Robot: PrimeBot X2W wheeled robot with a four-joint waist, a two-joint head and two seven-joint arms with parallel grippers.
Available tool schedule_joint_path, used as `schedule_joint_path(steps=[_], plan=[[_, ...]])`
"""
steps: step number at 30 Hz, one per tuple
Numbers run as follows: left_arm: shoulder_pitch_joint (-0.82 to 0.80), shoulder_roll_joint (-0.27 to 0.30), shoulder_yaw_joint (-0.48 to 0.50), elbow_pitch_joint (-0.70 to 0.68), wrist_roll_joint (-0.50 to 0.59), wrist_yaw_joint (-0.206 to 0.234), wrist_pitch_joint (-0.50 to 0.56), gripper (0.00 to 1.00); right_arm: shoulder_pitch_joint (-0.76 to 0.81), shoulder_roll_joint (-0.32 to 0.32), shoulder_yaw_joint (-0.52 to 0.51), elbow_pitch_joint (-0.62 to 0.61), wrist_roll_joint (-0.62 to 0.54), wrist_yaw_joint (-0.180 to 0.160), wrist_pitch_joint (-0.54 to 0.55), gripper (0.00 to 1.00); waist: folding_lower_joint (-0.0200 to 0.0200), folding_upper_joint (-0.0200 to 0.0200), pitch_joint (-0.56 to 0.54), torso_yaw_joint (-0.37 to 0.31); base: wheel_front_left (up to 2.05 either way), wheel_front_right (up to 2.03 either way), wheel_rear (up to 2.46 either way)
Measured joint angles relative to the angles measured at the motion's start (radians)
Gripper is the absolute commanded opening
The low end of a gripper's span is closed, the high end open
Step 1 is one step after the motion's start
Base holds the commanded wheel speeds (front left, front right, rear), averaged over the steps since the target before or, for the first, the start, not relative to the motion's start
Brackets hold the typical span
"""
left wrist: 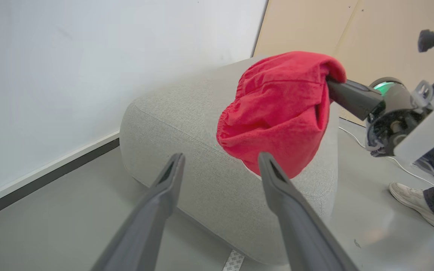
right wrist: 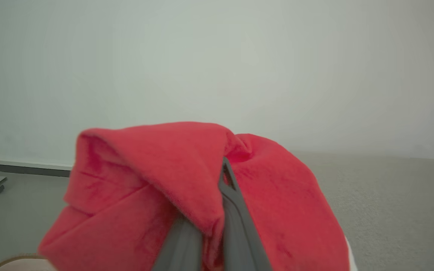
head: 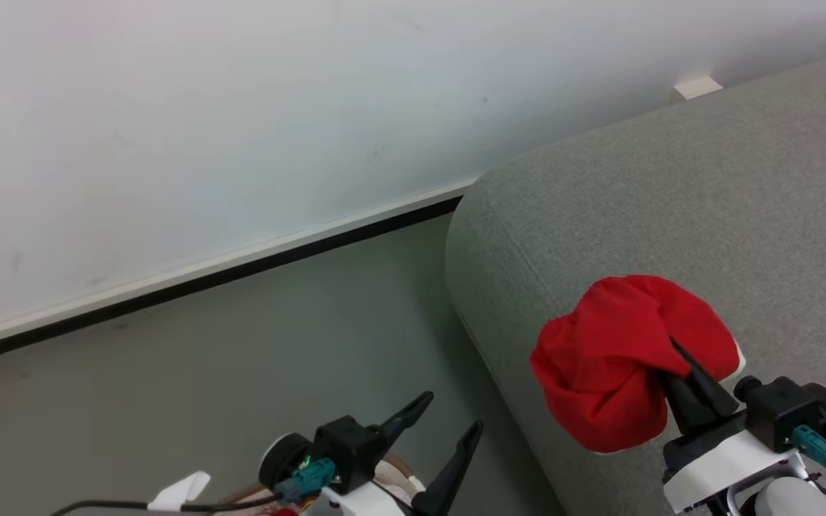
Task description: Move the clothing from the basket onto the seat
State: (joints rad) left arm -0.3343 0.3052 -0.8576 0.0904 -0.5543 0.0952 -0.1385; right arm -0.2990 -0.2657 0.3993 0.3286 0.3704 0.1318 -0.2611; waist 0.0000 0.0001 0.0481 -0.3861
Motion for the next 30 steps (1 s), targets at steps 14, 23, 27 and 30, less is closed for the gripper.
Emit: schedule_joint_path(steps=[14,23,27,30], plan=[[-0.209,0.022,-0.024,-0.071,0.089,-0.053,0.086,1.00,-0.167,0.052,-0.376,-0.021,-0.074,0.000,0.000,0.00,0.0001,0.0000,0.245,0.015,0.00,0.00,0.00],[-0.422,0.035,-0.012,-0.118,0.160,-0.110,0.125,1.00,-0.562,0.000,-0.644,0.162,-0.141,0.000,0.006,0.00,0.0004,0.0000,0.500,0.090,0.00,0.00,0.00],[-0.471,0.025,-0.014,-0.122,0.169,-0.126,0.121,1.00,-0.700,-0.040,-0.761,0.300,-0.187,0.000,0.026,0.00,0.0004,0.0000,0.604,0.131,0.00,0.00,0.00],[-0.481,0.008,-0.018,-0.111,0.170,-0.128,0.108,1.00,-0.741,-0.052,-0.846,0.402,-0.257,0.000,0.027,0.00,0.0004,0.0000,0.656,0.173,0.00,0.00,0.00]])
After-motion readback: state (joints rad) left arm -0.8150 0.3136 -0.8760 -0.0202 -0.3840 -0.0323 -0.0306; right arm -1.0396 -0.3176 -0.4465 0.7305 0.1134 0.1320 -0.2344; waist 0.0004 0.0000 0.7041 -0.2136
